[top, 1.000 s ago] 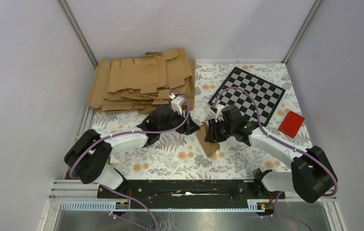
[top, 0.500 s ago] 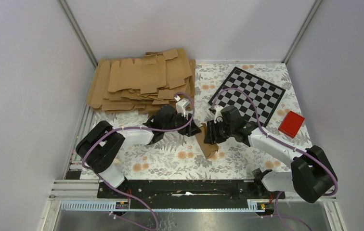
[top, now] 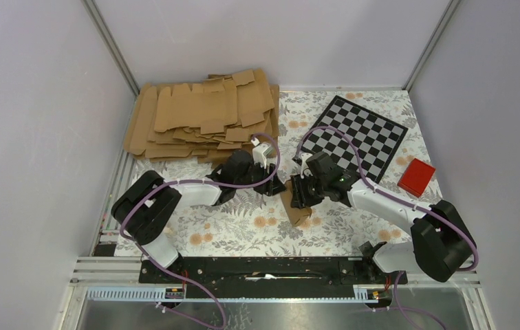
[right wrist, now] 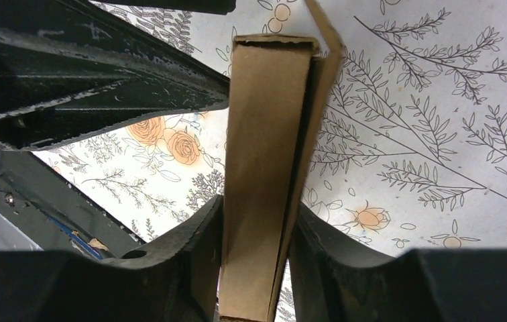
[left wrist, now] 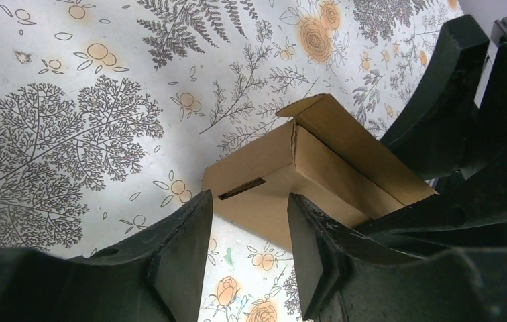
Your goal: Fold the paper box
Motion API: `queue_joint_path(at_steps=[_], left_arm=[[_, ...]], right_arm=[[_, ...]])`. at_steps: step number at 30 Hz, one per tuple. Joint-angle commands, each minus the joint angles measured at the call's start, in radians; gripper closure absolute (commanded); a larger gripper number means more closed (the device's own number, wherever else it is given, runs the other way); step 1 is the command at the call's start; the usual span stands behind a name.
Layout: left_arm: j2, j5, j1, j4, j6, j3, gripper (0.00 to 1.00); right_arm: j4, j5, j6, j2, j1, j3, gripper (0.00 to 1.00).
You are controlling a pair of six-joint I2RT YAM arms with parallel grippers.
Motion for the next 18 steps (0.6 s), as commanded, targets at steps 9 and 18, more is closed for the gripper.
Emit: queue_joint_path(at_steps=[9,18], left_arm=[[-0.233,-0.051,0.041,0.343,-0.068,-0.202,0.43],[-0.232,0.048,0.082,0.429,-0.103,-0.229,0.41]], right_arm=[[0.005,-0.053,-0.045,-0.045,0.044,0.045,0.69],[0.011,-0.139,-0.077,-0.048,0.092,0.057,0.72]])
